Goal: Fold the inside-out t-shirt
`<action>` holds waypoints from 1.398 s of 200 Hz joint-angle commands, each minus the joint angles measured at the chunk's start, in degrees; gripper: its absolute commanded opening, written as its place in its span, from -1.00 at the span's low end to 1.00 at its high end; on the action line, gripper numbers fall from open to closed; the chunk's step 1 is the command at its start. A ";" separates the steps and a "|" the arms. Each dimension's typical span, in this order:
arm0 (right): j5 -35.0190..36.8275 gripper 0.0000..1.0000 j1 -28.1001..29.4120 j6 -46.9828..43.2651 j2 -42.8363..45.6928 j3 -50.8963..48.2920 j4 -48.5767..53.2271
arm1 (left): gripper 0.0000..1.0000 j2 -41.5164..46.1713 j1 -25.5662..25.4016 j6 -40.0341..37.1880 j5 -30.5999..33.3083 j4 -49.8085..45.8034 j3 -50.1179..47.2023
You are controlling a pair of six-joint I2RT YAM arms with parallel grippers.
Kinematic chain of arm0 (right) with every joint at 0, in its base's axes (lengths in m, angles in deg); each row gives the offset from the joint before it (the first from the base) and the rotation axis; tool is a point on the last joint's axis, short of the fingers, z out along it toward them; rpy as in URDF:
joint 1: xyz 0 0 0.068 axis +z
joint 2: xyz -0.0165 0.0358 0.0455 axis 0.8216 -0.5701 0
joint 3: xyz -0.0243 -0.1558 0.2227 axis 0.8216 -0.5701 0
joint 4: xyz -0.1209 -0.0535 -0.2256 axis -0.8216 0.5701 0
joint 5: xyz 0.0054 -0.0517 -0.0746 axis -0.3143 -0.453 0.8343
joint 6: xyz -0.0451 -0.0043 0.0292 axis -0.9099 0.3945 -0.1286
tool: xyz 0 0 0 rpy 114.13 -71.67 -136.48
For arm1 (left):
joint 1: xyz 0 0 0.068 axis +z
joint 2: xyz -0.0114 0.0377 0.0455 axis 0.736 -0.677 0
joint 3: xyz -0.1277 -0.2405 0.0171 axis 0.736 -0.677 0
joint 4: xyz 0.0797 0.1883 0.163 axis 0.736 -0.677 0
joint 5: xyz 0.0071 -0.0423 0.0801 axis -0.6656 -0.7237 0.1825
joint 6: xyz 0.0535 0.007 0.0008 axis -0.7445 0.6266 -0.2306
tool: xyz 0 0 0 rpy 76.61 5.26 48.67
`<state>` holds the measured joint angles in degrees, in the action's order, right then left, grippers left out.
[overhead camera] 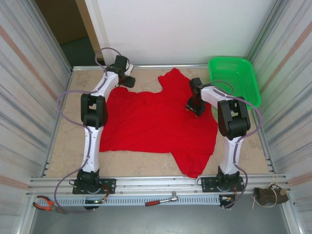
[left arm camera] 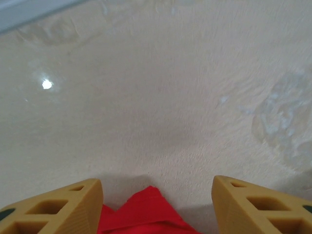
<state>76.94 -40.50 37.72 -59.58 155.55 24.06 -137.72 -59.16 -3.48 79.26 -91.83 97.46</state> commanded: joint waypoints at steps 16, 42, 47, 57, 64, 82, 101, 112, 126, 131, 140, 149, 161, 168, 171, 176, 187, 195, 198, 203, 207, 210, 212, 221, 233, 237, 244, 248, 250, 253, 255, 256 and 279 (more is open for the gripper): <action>3.44 0.01 -0.77 1.52 -2.26 -2.54 4.49 | 0.23 -5.06 2.09 -2.05 5.77 -6.81 6.65; 3.77 0.01 -0.77 1.53 -2.07 -2.45 4.64 | 0.20 -7.34 2.36 -1.51 6.60 -9.27 9.63; 3.79 0.01 -0.77 1.57 -2.08 -2.45 4.68 | 0.15 -7.58 2.44 -1.49 6.38 -9.48 9.89; 3.95 0.01 -0.77 1.53 -2.07 -2.50 4.70 | -0.09 -7.94 2.67 -1.40 5.82 -9.92 10.20; 3.97 0.01 -0.89 1.56 -2.05 -2.45 4.73 | -0.43 -8.00 2.93 -1.27 4.58 -10.24 10.33; 4.30 0.01 -0.86 1.66 -2.10 -2.53 4.88 | -1.00 -7.08 3.95 0.71 1.51 -10.83 10.04; 4.58 0.00 -0.94 1.66 -2.12 -2.53 5.07 | -1.00 -2.99 5.53 4.76 -2.45 -8.34 6.73; 4.75 0.00 -1.08 1.74 -2.20 -2.60 5.15 | -1.00 0.77 6.67 8.01 -4.94 -5.05 3.37; 4.89 0.00 -1.21 1.79 -2.26 -2.80 5.16 | -1.00 5.48 8.57 13.00 -8.09 0.07 -1.48; 4.85 0.00 -1.29 1.91 -2.15 -2.80 5.17 | -1.00 7.05 9.22 14.78 -9.47 1.76 -2.88; 4.93 0.00 -1.39 1.92 -2.10 -2.87 5.18 | -1.00 9.06 10.11 17.09 -11.59 4.01 -4.84; 4.94 0.00 -1.38 1.92 -2.18 -2.87 5.14 | -1.00 9.99 10.65 18.19 -13.27 5.01 -5.56; 4.98 0.00 -1.38 2.01 -2.14 -2.80 5.09 | -0.78 10.05 10.04 16.88 -14.40 4.42 -5.14; 4.94 -0.01 -1.38 2.14 -2.23 -2.80 5.08 | -0.54 9.80 9.21 15.14 -14.02 3.61 -4.73; 4.94 0.00 -1.41 2.16 -2.26 -2.80 5.03 | -0.44 9.69 8.91 14.26 -13.81 3.32 -4.60; 4.86 -0.01 -1.39 2.18 -2.26 -2.76 5.09 | -0.27 9.30 8.20 12.84 -13.17 2.70 -4.33; 4.85 0.00 -1.39 2.18 -2.17 -2.72 5.03 | -0.04 8.12 6.61 10.27 -12.00 1.10 -3.50; 4.89 0.00 -1.39 2.18 -2.23 -2.67 5.08 | 0.05 7.09 5.60 8.78 -11.29 0.08 -2.85; 4.85 -0.01 -1.43 2.18 -2.23 -2.67 5.07 | 0.08 6.72 5.15 8.27 -11.03 -0.26 -2.67; 4.85 0.00 -1.43 2.18 -2.27 -2.71 5.10 | 0.11 6.05 4.58 7.51 -10.50 -0.63 -2.37; 4.85 -0.01 -1.46 2.18 -2.20 -2.67 5.10 | 0.13 5.57 4.13 6.97 -10.12 -0.93 -2.12; 4.87 -0.01 -1.39 2.18 -2.21 -2.67 5.18 | 0.14 5.17 3.78 6.50 -9.86 -1.17 -1.92; 4.85 -0.01 -1.39 2.18 -2.13 -2.70 5.17 | 0.15 4.95 3.60 6.29 -9.64 -1.29 -1.83; 4.93 -0.01 -1.41 2.20 -2.15 -2.80 5.18 | 0.17 3.88 2.87 5.30 -8.61 -1.72 -1.38; 5.02 -0.01 -1.47 2.27 -2.05 -2.96 5.27 | 0.20 2.69 2.46 4.84 -7.71 -2.20 -0.88; 5.02 -0.01 -1.47 2.27 -2.08 -2.98 5.19 | 0.21 2.38 2.45 4.77 -7.62 -2.36 -0.78; 5.02 -0.01 -1.51 2.27 -2.09 -2.98 5.25 | 0.22 1.77 2.45 4.62 -7.10 -2.69 -0.71; 5.02 -0.01 -1.48 2.27 -1.94 -2.93 5.23 | 0.22 1.48 2.45 4.47 -6.74 -2.92 -0.59; 5.02 -0.01 -1.47 2.27 -2.00 -2.97 5.27 | 0.22 1.39 2.45 4.35 -6.51 -2.99 -0.57; 5.02 -0.01 -1.50 2.32 -1.95 -2.98 5.22 | 0.22 1.21 2.45 4.23 -6.26 -3.16 -0.57; 5.02 -0.01 -1.48 2.35 -1.98 -2.98 5.24 | 0.23 1.12 2.45 4.12 -6.04 -3.26 -0.61; 5.02 -0.01 -1.52 2.35 -1.95 -2.98 5.26 | 0.23 1.05 2.45 4.08 -5.93 -3.31 -0.63; 5.02 -0.01 -1.65 2.38 -2.10 -2.81 5.18 | 0.28 0.37 2.59 3.44 -4.23 -4.17 -1.37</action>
<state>79.56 -40.85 38.42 -59.58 155.44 25.02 -136.84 -58.44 2.16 71.61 -93.40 95.19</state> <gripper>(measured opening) 0.495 0.625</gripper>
